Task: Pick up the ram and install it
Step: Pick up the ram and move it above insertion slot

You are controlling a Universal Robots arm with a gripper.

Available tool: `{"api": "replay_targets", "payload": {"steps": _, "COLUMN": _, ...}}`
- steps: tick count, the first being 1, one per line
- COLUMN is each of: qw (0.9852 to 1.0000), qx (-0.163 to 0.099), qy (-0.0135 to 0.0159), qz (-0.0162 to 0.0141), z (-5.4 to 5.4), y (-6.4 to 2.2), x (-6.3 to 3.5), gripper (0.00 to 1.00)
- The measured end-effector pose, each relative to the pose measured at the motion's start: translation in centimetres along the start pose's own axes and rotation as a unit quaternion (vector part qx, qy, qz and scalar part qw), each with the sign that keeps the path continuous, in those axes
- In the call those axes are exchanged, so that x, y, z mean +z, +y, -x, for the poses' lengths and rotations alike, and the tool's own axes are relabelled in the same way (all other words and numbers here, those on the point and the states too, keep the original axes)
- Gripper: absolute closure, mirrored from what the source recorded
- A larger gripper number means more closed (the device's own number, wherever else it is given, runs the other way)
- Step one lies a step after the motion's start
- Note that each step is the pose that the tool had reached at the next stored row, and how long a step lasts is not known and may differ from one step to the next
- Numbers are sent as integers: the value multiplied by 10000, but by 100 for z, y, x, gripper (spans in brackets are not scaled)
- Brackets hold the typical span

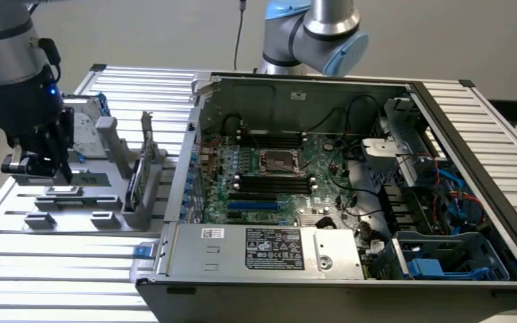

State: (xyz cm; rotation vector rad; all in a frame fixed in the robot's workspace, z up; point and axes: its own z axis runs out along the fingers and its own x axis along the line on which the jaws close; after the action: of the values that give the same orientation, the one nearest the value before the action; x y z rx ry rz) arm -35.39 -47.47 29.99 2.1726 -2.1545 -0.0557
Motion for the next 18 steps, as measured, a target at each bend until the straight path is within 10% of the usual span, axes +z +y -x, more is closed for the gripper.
{"api": "replay_targets", "payload": {"steps": 18, "qw": 10000, "qx": -1, "qy": -2, "qz": 2, "z": -14, "y": -643, "x": -838, "gripper": 85}}
